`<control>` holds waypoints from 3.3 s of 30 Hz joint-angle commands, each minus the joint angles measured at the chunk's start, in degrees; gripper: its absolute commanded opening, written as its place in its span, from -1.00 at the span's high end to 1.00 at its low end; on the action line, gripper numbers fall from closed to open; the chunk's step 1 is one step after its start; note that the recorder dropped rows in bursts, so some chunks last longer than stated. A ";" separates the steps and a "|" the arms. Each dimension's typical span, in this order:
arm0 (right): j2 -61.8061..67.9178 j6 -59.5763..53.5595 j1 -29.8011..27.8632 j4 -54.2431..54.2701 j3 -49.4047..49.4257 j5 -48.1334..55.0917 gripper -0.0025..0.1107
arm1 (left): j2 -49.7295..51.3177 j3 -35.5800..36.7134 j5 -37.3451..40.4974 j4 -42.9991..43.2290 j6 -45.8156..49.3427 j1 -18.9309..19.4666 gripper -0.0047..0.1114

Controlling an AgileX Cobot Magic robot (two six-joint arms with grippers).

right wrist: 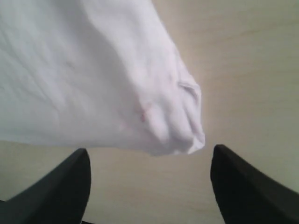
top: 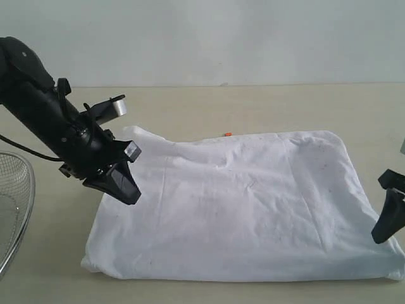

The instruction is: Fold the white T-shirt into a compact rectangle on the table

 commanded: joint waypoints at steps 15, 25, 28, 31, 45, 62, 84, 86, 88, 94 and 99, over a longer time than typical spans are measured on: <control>9.35 -11.23 -3.70 8.08 0.21 -4.32 -0.19 | -0.70 0.27 -0.55 1.02 0.37 -0.26 0.84; 13.77 -13.51 -3.70 9.53 0.09 -6.84 -0.18 | -0.70 0.27 -0.76 2.12 0.37 -0.26 0.84; 13.87 -15.66 -3.70 11.76 0.09 -7.31 -0.01 | -0.70 0.27 -0.91 2.12 0.37 -0.26 0.84; 13.87 -17.18 -3.70 13.81 0.09 -7.54 0.17 | -0.70 0.27 -1.30 2.12 0.37 -0.26 0.84; 13.87 -21.63 -3.70 19.58 0.09 -7.68 0.22 | -0.70 0.27 -1.90 2.12 0.37 -0.26 0.84; 9.64 -29.93 -1.87 31.34 1.11 -1.61 0.96 | -0.70 0.27 -2.28 2.41 0.14 -0.26 0.84; 5.78 -31.06 16.72 39.83 1.19 -4.98 0.96 | -0.70 0.27 -2.05 2.55 0.14 -0.26 0.84; 5.78 -31.99 17.58 41.42 1.19 -4.69 0.96 | -0.70 0.27 -2.05 2.55 0.14 -0.26 0.84; 5.78 -32.30 18.22 42.53 1.19 -4.69 0.96 | -0.70 0.27 -2.05 2.55 0.14 -0.26 0.84; 5.78 -34.13 21.68 45.70 1.19 -4.79 0.96 | -0.70 0.27 -2.07 2.89 0.14 -0.26 0.84; 5.78 -35.12 24.00 48.05 1.19 -5.02 0.96 | -0.70 0.27 -2.07 4.18 -0.16 -0.26 0.84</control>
